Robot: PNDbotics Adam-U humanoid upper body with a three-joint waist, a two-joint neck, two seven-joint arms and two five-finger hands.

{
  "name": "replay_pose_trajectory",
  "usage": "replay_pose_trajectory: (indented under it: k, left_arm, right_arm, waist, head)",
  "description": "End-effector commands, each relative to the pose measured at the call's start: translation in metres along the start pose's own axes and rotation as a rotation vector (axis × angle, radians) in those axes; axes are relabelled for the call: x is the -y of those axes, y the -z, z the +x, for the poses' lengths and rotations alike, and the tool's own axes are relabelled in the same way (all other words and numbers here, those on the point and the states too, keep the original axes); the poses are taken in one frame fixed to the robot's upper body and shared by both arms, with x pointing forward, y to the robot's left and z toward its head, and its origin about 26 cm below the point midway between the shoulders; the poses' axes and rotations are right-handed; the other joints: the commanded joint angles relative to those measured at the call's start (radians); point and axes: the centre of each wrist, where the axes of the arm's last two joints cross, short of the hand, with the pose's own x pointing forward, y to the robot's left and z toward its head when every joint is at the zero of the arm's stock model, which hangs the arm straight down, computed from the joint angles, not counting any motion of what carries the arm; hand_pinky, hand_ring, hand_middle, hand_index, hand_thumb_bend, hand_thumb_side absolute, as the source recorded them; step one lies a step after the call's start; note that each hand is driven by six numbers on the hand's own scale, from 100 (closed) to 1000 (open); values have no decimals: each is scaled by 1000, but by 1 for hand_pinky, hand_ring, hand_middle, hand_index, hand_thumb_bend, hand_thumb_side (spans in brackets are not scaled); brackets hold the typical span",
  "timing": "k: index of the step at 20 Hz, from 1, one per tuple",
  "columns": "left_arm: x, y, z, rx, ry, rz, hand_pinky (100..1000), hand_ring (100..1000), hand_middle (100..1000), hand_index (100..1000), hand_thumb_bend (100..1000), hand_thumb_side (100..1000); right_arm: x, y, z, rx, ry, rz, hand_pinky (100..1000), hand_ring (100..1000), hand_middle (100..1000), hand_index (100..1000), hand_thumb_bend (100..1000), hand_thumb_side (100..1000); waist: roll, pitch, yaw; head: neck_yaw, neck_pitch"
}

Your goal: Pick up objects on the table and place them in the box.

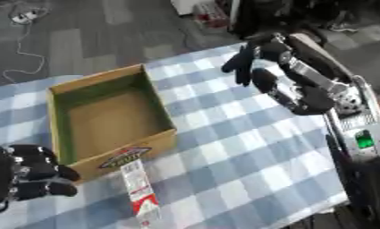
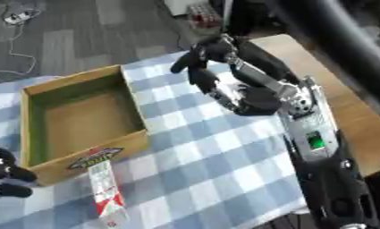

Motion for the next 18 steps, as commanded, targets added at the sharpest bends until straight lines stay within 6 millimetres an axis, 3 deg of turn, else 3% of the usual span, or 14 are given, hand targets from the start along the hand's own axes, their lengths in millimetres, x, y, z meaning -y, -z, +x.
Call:
replay_pose_trajectory:
  k: [1, 8, 18]
  left_arm:
    - [-11, -5, -2, 45, 103, -66, 727, 688, 771, 837, 169, 951]
    - [-24, 2, -7, 164, 217, -79, 724, 683, 769, 838, 186, 945]
    - [-34, 42, -5, 309, 242, -53, 713, 673, 764, 831, 233, 892]
  right_arm:
    - [5, 3, 3, 112, -89, 133, 448, 407, 460, 773, 100, 1000]
    - [4, 3, 4, 126, -73, 152, 449, 407, 460, 776, 100, 1000]
    - [4, 8, 5, 155, -68, 159, 450, 409, 461, 768, 100, 1000]
  waist:
    - [3, -9, -2]
    - [6, -11, -11]
    - [12, -13, -30]
  head:
    - [18, -3]
    - [29, -3]
    - [31, -3]
